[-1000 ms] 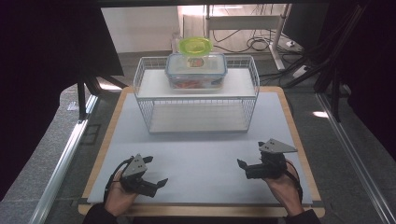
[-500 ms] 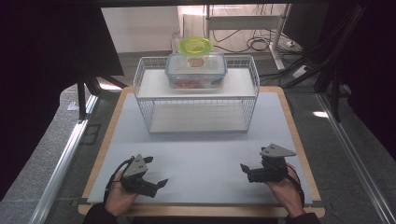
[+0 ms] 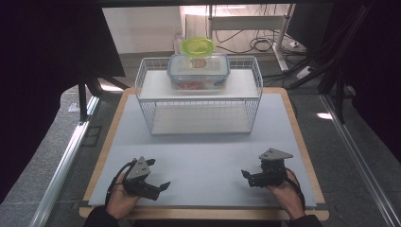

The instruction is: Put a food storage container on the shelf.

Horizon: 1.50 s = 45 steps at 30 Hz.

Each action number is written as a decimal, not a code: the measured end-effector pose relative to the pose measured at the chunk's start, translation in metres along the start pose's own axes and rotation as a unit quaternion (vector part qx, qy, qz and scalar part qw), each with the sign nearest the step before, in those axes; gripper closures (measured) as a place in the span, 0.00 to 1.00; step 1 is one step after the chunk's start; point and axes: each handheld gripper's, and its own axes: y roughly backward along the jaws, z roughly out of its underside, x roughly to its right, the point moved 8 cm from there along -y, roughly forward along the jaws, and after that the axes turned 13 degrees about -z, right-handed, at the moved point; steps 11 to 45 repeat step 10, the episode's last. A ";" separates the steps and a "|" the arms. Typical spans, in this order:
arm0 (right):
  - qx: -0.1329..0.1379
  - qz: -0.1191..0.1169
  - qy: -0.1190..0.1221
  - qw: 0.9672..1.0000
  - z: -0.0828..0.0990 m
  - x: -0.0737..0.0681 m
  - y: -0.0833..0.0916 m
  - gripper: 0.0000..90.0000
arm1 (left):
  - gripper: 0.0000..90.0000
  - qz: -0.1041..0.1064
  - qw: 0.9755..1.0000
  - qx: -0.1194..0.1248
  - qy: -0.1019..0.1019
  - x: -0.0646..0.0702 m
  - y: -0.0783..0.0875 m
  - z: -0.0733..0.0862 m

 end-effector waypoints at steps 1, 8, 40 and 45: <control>-0.002 0.001 -0.001 1.000 0.001 0.001 -0.001 0.00 | 0.02 0.000 1.000 -0.001 -0.001 0.000 0.000 0.000; -0.015 -0.001 -0.010 1.000 0.006 0.003 -0.005 0.00 | 0.02 -0.002 1.000 -0.001 -0.002 0.000 0.000 0.000; -0.014 0.000 -0.008 1.000 0.005 0.003 -0.005 0.00 | 0.03 -0.003 1.000 -0.001 -0.002 0.000 -0.001 0.000; -0.014 0.000 -0.008 1.000 0.005 0.003 -0.005 0.00 | 0.03 -0.003 1.000 -0.001 -0.002 0.000 -0.001 0.000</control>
